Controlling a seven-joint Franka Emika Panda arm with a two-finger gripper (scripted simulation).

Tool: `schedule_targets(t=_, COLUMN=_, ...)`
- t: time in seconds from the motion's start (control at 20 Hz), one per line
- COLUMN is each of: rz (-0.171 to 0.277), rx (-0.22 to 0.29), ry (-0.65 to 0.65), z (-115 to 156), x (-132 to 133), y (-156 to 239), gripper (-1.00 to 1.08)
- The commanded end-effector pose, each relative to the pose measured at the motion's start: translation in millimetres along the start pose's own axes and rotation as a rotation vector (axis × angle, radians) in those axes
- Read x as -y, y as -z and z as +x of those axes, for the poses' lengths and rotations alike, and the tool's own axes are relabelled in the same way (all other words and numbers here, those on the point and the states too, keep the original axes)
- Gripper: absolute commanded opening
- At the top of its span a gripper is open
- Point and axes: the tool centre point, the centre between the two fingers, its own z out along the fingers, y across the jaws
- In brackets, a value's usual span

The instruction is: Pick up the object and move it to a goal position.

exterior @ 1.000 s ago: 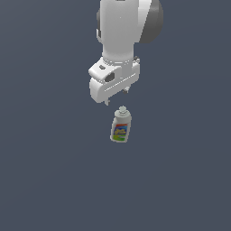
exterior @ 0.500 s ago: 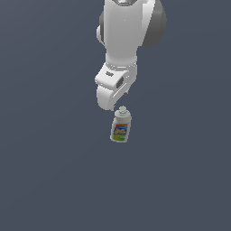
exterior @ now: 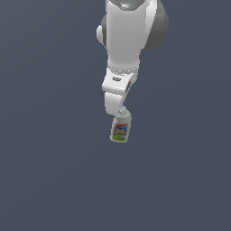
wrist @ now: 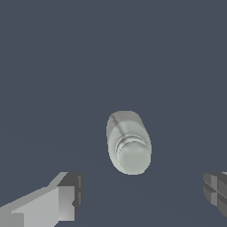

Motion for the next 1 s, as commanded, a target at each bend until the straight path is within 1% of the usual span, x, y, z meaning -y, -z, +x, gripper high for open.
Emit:
schedule_targets(t=0.0, rz=-0.001, rx=-0.001, ry=0.039, z=2, x=-1, y=-1, gripper=1.00)
schedule_targets(t=0.3, rz=-0.001, rx=-0.003, ry=0.088, z=4, x=-3, y=-2, gripper=1.00)
schedule_targets(t=0.6, rz=-0.001, rx=-0.003, ry=0.090, z=4, x=-3, y=-3, gripper=1.00)
schedule_targets(t=0.95, rz=-0.001, rx=-0.003, ry=0.092, z=4, x=-2, y=-28, gripper=1.00)
